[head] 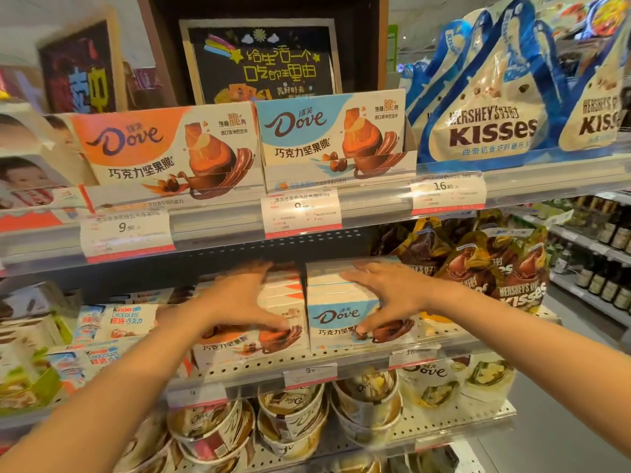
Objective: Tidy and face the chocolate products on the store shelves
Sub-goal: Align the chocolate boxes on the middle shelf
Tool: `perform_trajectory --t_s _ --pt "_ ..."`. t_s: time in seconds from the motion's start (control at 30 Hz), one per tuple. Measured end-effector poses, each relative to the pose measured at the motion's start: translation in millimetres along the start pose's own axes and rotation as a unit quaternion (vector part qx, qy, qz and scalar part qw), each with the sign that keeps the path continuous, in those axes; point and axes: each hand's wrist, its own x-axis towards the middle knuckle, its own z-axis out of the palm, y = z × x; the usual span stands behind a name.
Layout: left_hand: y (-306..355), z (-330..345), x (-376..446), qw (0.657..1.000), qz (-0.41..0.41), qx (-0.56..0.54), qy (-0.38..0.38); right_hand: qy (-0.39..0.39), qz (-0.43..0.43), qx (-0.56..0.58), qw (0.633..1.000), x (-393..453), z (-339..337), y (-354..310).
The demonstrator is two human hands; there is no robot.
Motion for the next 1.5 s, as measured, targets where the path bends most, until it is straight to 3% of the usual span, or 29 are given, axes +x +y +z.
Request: perform_trajectory --t_s 0.13,0.47,0.63,0.83,1.03,1.3,1.4,1.5 --pt "-26.8 -0.5 -3.9 0.998 -0.030 -0.007 -0.050 0.003 0.031 0.013 0.999 16.5 -1.9 -9.6" --pt "-32.1 9.6 4.5 0.999 0.016 -0.006 -0.030 0.011 0.009 0.010 1.000 24.1 4.1 -7.2" --pt "-30.3 12.3 5.2 1.000 0.017 0.017 -0.019 0.023 0.003 0.016 1.000 24.4 7.8 -2.1" --pt "-31.0 21.8 7.4 0.997 -0.045 0.066 -0.010 0.022 -0.006 0.009 1.000 25.7 6.9 -2.0" --pt "-9.9 8.4 -6.9 0.997 -0.027 0.063 -0.037 0.022 -0.003 0.035 0.999 23.6 1.8 -6.8" --pt "-20.4 13.4 -2.8 0.998 0.003 0.063 -0.006 0.037 -0.007 0.014 0.999 21.2 1.6 -9.3" --pt "-24.9 14.5 1.4 0.997 0.020 0.065 0.023 0.086 -0.001 0.038 0.996 17.0 3.5 -8.4" --pt "-3.8 13.5 -0.3 0.996 0.064 0.025 0.064 0.200 -0.030 0.067 0.977 0.2 7.1 -8.1"
